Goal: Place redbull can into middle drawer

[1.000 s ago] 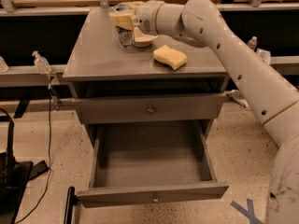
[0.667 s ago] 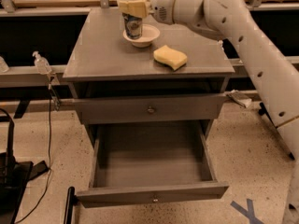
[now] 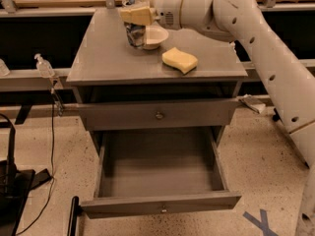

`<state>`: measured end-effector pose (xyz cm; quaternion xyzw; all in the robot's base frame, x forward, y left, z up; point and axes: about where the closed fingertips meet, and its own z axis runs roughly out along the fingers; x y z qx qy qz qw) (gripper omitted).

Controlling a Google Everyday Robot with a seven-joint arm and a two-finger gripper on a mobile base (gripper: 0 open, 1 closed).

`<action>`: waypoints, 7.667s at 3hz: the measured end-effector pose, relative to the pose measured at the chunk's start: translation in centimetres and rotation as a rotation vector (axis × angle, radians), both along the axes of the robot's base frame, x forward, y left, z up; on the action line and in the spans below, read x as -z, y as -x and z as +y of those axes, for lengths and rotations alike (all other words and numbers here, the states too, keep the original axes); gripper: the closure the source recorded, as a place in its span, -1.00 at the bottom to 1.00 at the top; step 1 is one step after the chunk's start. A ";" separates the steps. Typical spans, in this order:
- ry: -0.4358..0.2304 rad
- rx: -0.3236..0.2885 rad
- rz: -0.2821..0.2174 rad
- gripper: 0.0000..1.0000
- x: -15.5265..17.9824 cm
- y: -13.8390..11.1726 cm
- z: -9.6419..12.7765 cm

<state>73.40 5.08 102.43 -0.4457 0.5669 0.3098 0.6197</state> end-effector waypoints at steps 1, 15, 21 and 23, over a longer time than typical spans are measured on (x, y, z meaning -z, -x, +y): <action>-0.086 -0.035 0.007 1.00 1.1 1.3 1.7; 0.056 -0.187 0.169 1.00 50.7 14.3 -15.7; 0.070 -0.264 0.211 1.00 54.5 11.8 -11.9; 0.074 -0.243 0.222 1.00 55.2 11.5 -12.4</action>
Offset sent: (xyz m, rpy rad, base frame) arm -0.1912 0.1023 -0.1200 0.3784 0.2157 0.0868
